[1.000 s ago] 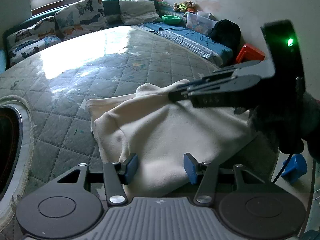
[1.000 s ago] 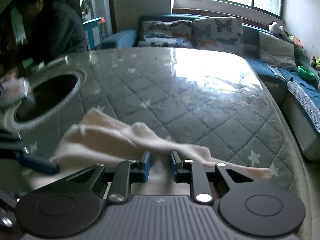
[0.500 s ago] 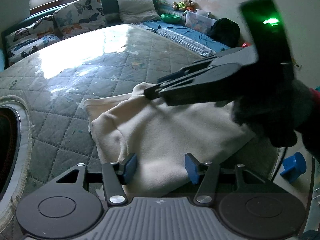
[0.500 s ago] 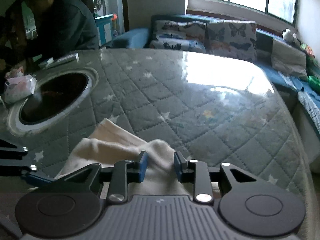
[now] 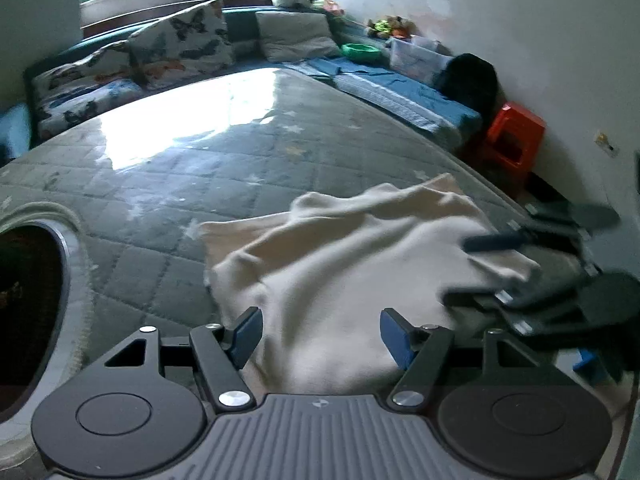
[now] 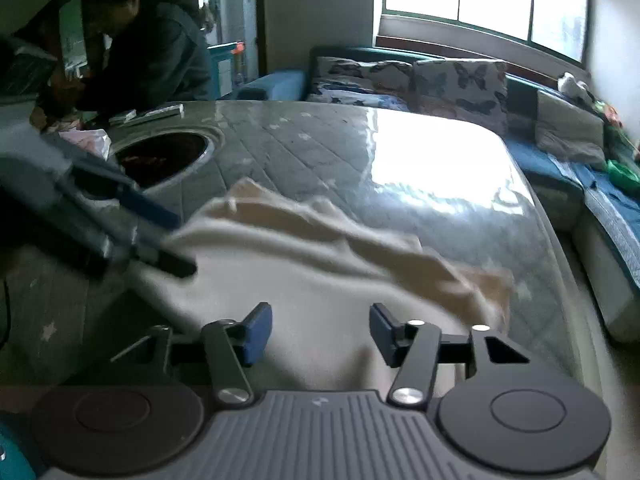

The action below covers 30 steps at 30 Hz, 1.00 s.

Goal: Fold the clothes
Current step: 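Open both grippers wide and pat the folded bundle flat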

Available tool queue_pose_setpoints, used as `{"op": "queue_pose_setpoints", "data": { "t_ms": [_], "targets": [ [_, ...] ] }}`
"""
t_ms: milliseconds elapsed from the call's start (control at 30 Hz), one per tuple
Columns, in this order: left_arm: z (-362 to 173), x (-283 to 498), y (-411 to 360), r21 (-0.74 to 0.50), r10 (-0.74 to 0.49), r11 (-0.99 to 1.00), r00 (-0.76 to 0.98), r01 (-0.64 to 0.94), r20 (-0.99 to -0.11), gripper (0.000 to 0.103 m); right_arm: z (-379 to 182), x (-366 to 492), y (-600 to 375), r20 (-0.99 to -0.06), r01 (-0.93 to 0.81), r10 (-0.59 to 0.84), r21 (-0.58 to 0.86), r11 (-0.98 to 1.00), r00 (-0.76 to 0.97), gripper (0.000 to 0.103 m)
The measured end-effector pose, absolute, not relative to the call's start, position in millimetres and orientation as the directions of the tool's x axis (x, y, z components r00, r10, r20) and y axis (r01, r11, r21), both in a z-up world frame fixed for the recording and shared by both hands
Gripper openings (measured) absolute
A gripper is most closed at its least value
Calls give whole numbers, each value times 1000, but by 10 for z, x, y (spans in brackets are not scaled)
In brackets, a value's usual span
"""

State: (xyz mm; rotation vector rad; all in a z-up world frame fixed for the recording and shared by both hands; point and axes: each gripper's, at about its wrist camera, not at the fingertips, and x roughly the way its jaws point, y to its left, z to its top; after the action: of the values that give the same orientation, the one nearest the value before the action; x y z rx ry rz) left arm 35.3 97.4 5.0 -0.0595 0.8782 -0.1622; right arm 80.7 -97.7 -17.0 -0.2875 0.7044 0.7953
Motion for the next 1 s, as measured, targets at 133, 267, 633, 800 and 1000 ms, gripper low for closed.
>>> {"op": "queue_pose_setpoints", "data": {
  "t_ms": [133,267,633,800,1000],
  "targets": [
    [-86,425,1030,-103,-128,992,596,77,-793,68,-269,757,-1078,-664,-718,559,46,695,498,63],
    [-114,420,1077,-113,-124,992,594,57,-795,74,-285,757,-1100,-657,-708,565,67,703,499,76],
    [-149,445,1154,-125,-100,992,580,-3,-809,98,-339,747,-1088,-650,-695,576,101,711,495,101],
    [-162,434,1179,-124,-89,992,581,-21,-809,103,-369,733,-1031,-660,-694,567,95,713,493,103],
    [-141,412,1294,-159,-91,985,591,-64,-802,103,-382,753,-1043,-658,-673,572,131,728,490,103]
  ]
}}
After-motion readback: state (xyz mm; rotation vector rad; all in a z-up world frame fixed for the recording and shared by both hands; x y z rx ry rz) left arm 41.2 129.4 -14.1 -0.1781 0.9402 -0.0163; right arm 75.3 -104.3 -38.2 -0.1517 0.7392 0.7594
